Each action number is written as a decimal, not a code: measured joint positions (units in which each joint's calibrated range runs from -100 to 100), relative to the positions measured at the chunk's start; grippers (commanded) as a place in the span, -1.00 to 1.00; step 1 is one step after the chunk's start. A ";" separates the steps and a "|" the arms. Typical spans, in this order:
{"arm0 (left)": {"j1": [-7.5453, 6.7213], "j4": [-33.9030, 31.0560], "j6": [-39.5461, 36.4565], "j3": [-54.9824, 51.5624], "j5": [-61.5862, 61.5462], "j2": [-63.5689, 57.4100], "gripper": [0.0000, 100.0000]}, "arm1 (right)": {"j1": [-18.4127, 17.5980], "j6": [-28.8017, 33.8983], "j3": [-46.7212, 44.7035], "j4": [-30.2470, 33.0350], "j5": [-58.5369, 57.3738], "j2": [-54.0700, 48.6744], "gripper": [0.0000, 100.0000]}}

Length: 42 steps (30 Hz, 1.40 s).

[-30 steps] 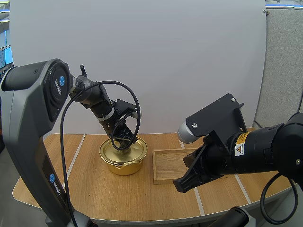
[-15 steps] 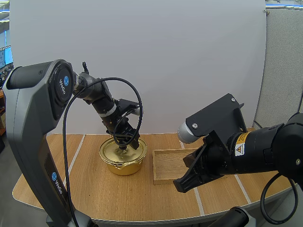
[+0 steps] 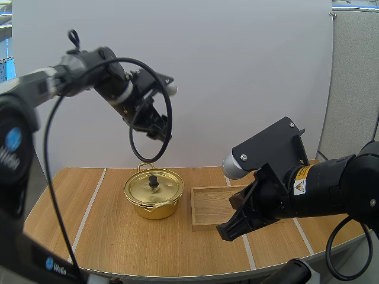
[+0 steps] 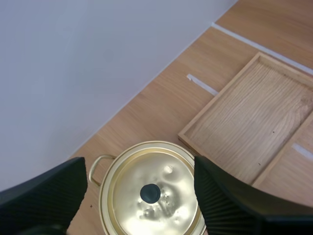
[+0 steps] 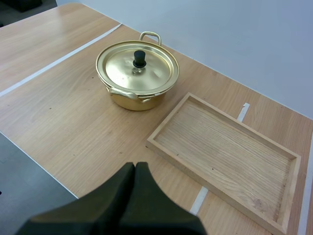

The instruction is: Open the pot, put the pineapple inside, and close it

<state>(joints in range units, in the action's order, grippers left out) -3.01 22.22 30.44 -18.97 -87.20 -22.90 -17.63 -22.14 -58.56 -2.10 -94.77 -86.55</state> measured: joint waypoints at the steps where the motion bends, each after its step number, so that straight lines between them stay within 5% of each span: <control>1: 0.00 0.00 0.00 0.00 -0.40 -2.14 1.00 | 0.00 0.00 0.00 0.00 0.00 0.00 -1.00; 21: 0.00 -0.13 -4.15 -0.29 -12.16 -33.01 1.00 | 0.00 0.00 0.00 0.36 0.00 0.00 -1.00; 28: 0.00 -0.67 -5.54 -7.66 -12.63 -41.56 0.96 | 0.00 0.00 0.00 0.36 0.00 0.00 -1.00; 31: 0.00 -1.20 -5.54 -12.17 -12.63 -45.59 0.39 | 0.00 0.00 0.00 0.36 0.00 0.00 -1.00; 36: 0.00 -1.46 -6.45 -17.70 -12.80 -51.52 -1.00 | 0.00 0.00 0.00 0.36 0.00 0.00 -1.00; 42: 0.00 -1.46 -6.80 -23.20 -12.80 -60.35 -1.00 | 0.40 0.00 0.00 0.36 0.00 0.00 -1.00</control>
<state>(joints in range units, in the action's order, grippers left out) -3.01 20.76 23.64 -42.17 -100.00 -83.25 -17.23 -22.14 -58.56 -1.75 -94.77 -86.55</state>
